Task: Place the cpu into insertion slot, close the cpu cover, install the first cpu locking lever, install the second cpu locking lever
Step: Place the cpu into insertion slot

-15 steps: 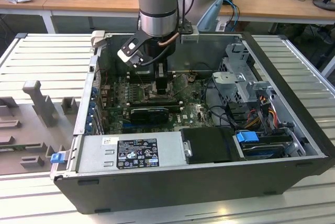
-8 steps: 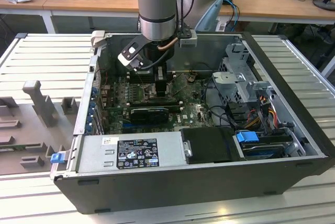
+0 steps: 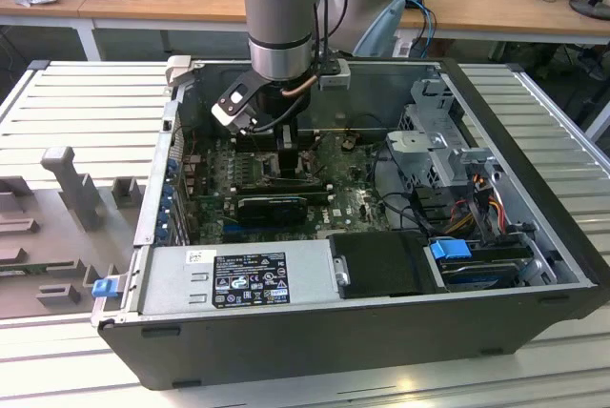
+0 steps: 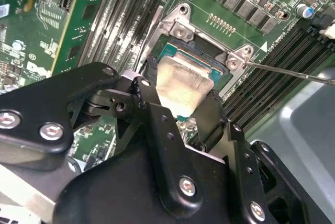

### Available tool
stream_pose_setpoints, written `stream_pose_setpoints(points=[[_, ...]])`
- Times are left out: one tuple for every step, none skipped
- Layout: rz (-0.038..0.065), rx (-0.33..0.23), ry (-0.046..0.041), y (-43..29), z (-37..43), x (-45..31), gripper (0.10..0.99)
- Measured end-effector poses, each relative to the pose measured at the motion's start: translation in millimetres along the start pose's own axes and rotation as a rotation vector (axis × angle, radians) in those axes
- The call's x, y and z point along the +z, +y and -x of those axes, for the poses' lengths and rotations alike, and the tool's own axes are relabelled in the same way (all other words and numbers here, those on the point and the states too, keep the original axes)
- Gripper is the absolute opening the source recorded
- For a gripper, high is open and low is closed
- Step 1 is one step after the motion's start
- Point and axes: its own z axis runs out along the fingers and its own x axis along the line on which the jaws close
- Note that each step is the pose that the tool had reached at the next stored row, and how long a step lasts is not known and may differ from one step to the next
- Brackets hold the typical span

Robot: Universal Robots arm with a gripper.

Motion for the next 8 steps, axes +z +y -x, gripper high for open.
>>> stream_pose_setpoints(points=[[0.0, 0.006, -0.0006, -0.1, -0.2, 1.2, 0.529], [0.0, 0.012, -0.0013, -0.2, -0.5, 1.7, 0.529], [0.0, 0.016, -0.0015, -0.2, -0.8, 2.0, 0.529], [0.0, 0.019, -0.0016, -0.2, -1.2, 2.5, 0.529], [0.0, 0.019, -0.0016, -0.2, -1.8, 3.1, 0.529], [0.0, 0.019, -0.0017, -0.1, -2.4, 3.9, 0.529], [0.0, 0.019, -0.0016, -0.2, -2.9, 5.0, 0.529], [-0.001, 0.019, -0.0017, -0.3, -3.3, 6.1, 0.529]])
